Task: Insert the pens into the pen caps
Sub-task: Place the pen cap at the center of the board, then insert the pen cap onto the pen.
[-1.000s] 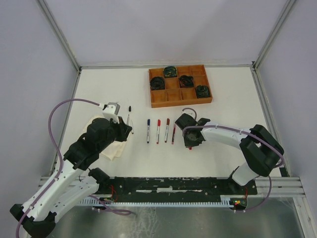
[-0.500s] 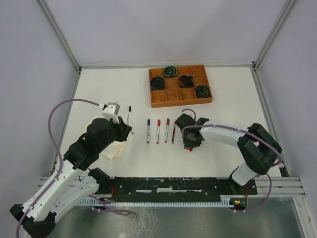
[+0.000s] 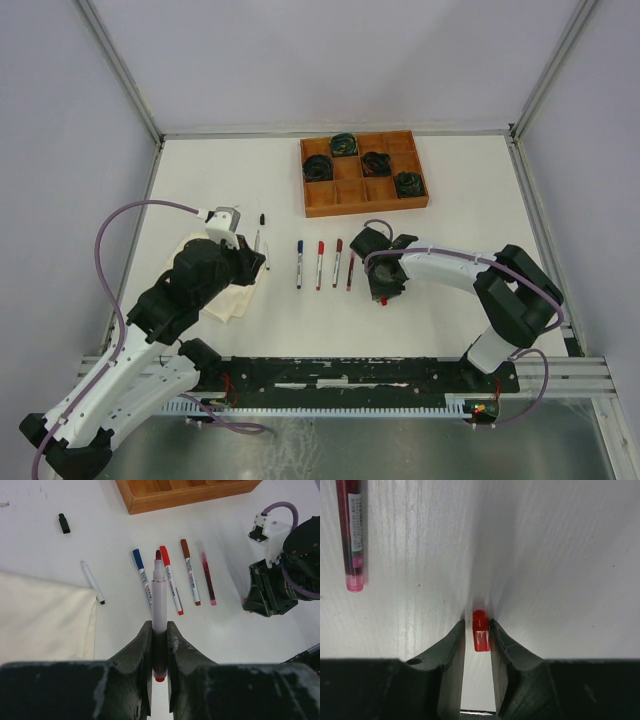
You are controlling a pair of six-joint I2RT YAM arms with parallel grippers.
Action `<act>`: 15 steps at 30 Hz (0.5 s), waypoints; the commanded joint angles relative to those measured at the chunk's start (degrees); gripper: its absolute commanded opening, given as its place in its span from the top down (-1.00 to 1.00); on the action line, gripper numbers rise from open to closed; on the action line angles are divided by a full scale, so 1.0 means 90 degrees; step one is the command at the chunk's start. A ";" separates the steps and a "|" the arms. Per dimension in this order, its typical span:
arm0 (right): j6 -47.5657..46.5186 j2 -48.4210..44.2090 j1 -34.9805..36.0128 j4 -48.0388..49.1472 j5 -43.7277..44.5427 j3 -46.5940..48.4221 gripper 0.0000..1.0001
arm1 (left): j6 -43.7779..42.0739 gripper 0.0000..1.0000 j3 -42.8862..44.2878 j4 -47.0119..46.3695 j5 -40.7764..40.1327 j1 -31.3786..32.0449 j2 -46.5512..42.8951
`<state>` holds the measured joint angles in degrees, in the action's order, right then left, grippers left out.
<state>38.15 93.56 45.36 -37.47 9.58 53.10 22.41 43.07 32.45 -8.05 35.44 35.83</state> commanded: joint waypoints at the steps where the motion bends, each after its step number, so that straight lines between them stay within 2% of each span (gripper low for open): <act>1: -0.0069 0.0053 0.0029 -0.0274 0.0058 0.0023 0.38 | 0.0058 0.95 0.0029 -0.0291 -0.0063 0.0000 -0.0031; 5: -0.0287 -0.0021 0.0051 -0.0229 -0.0026 0.0033 0.54 | 0.0062 0.94 0.0029 -0.0292 -0.0053 -0.0002 -0.0006; 8: -0.0933 -0.0095 0.0127 -0.0254 -0.0113 0.0188 0.63 | 0.0051 0.95 0.0029 -0.0288 -0.0062 -0.0004 -0.0007; 15: -0.2827 -0.0235 0.0490 -0.0400 -0.0690 0.0754 0.64 | 0.0085 0.95 0.0039 -0.0250 -0.0320 -0.0002 -0.0263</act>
<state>24.64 93.49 47.66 -40.27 7.40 55.09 22.41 43.07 32.47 -8.54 35.44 35.38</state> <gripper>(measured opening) 0.211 0.190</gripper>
